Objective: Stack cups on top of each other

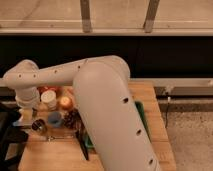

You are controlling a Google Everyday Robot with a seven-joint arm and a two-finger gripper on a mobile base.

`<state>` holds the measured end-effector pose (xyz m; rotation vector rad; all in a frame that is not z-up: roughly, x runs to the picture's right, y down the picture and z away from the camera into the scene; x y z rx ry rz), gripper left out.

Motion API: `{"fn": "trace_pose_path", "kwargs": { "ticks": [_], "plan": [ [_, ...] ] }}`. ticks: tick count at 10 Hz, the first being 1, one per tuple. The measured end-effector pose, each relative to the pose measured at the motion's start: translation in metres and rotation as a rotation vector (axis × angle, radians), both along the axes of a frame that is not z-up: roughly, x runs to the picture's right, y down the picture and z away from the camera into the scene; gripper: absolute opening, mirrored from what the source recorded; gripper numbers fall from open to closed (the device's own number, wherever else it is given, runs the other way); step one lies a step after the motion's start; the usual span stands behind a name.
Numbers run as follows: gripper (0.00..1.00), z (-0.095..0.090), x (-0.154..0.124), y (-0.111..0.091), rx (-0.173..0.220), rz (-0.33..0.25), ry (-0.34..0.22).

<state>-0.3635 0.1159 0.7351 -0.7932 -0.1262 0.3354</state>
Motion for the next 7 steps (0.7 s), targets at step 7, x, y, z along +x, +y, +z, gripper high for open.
{"fn": "trace_pose_path", "kwargs": {
  "ticks": [7],
  "plan": [
    [0.52, 0.037, 0.012, 0.046, -0.113, -0.010, 0.042]
  ]
}}
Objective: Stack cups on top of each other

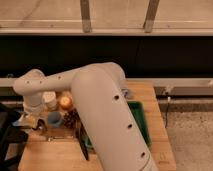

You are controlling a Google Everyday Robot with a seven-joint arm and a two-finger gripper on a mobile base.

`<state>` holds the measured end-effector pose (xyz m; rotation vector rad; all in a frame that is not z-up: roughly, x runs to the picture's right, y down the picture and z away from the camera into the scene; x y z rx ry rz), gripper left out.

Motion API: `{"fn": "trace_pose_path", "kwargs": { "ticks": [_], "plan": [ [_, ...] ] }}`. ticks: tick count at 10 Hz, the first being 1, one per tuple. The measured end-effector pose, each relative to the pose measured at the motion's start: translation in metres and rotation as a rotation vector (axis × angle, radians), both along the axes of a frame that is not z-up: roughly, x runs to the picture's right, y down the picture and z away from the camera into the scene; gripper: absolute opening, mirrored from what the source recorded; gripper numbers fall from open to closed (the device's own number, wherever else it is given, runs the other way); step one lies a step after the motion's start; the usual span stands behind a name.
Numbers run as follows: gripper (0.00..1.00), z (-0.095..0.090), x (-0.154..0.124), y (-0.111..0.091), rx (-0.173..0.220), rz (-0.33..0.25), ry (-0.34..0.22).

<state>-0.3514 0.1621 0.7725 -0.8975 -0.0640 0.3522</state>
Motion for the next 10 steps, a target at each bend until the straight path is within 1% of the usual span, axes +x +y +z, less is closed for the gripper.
{"fn": "trace_pose_path", "kwargs": {
  "ticks": [3, 4, 5, 6, 7, 10],
  "plan": [
    [0.52, 0.016, 0.000, 0.019, -0.046, -0.013, 0.026],
    [0.52, 0.019, 0.001, 0.019, -0.050, -0.009, 0.031],
    [0.54, 0.021, 0.002, 0.018, -0.051, -0.008, 0.037],
    [0.53, 0.023, 0.004, 0.016, -0.052, -0.008, 0.044],
    [0.47, 0.024, 0.005, 0.015, -0.051, -0.010, 0.049],
    [0.15, 0.025, 0.003, 0.012, -0.047, -0.008, 0.051]
  ]
}}
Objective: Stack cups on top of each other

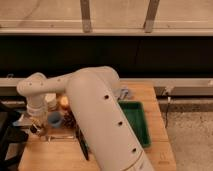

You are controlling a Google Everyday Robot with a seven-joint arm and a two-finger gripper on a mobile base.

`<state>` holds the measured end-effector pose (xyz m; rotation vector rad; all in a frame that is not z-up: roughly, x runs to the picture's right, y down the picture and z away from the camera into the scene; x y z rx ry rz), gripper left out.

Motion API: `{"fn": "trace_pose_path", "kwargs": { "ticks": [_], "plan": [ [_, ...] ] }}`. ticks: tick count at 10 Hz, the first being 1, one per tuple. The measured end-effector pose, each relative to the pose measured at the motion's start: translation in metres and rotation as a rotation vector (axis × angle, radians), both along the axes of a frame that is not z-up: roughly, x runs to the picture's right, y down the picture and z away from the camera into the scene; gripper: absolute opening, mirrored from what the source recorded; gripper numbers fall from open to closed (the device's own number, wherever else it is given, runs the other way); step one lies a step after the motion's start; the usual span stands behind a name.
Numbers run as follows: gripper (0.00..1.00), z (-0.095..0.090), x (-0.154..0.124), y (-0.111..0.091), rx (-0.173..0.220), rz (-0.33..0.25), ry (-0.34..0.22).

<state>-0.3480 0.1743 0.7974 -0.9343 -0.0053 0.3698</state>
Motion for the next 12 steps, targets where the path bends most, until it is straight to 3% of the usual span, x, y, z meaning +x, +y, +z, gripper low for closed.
{"fn": "trace_pose_path", "kwargs": {
  "ticks": [2, 5, 10, 12],
  "plan": [
    [0.01, -0.001, -0.001, -0.001, 0.001, -0.001, -0.004],
    [0.00, -0.010, -0.004, -0.009, 0.013, 0.003, -0.023],
    [0.00, -0.053, 0.004, -0.061, 0.092, 0.023, -0.027],
    [0.00, -0.066, 0.037, -0.085, 0.127, 0.062, 0.026]
  ]
}}
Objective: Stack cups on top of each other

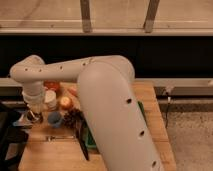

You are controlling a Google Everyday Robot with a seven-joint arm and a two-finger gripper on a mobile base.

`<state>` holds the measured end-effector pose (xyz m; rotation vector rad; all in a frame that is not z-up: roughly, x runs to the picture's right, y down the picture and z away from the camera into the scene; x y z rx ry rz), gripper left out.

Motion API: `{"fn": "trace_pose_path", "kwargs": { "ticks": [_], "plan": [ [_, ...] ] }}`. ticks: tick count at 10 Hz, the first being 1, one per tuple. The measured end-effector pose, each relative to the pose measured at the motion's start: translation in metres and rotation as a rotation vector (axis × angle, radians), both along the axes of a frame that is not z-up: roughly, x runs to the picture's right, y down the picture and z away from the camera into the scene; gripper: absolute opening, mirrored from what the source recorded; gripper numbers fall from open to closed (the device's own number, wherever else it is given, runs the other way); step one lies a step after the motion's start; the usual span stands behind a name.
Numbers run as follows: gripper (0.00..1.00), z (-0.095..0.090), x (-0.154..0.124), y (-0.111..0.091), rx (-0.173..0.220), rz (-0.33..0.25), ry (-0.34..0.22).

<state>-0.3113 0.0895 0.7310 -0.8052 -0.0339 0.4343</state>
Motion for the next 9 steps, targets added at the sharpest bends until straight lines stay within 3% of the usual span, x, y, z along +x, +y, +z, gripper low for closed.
{"fn": "trace_pose_path", "kwargs": {
  "ticks": [2, 4, 8, 9],
  "plan": [
    [0.00, 0.001, 0.034, -0.004, 0.005, 0.057, 0.045],
    [0.00, 0.014, 0.060, -0.009, -0.008, 0.109, 0.080],
    [0.01, 0.042, 0.059, -0.008, -0.040, 0.156, 0.079],
    [0.05, 0.046, 0.053, -0.009, -0.047, 0.155, 0.073]
  ]
}}
